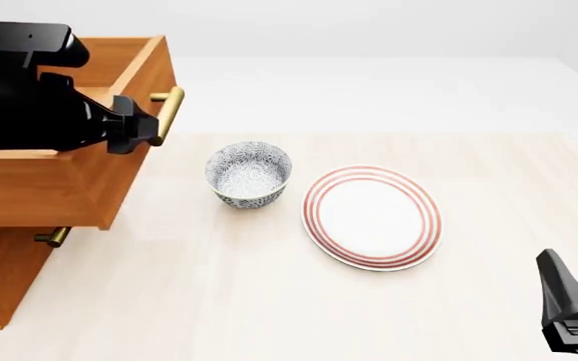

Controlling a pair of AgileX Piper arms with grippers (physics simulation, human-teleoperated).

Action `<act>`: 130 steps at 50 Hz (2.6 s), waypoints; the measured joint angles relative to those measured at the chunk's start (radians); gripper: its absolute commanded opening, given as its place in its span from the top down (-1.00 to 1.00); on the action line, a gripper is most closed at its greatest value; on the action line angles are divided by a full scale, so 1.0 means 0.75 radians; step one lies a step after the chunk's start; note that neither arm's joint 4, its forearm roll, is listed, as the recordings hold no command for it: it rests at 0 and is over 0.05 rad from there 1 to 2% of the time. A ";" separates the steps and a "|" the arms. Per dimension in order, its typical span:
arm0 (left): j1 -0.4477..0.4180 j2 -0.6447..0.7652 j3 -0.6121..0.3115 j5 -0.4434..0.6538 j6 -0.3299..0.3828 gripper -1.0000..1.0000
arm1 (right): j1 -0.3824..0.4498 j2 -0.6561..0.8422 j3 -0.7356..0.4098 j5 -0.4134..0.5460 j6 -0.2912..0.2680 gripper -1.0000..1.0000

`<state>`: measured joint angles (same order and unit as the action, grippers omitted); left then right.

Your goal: Open the top drawer of the cabinet.

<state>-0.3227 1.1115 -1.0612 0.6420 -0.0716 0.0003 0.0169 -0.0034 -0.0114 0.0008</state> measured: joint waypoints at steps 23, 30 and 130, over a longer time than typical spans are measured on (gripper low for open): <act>-0.040 0.015 -0.008 -0.002 -0.016 -1.00 | 0.000 0.000 0.000 0.000 0.000 -1.00; -0.046 0.016 -0.011 0.002 -0.034 -1.00 | 0.000 0.000 0.000 0.000 0.000 -1.00; 0.021 -0.140 -0.359 0.313 0.195 -1.00 | 0.000 0.000 0.000 0.000 0.000 -1.00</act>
<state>-0.3067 1.0064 -1.3306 0.8771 0.0748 0.0003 0.0168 -0.0034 -0.0113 0.0008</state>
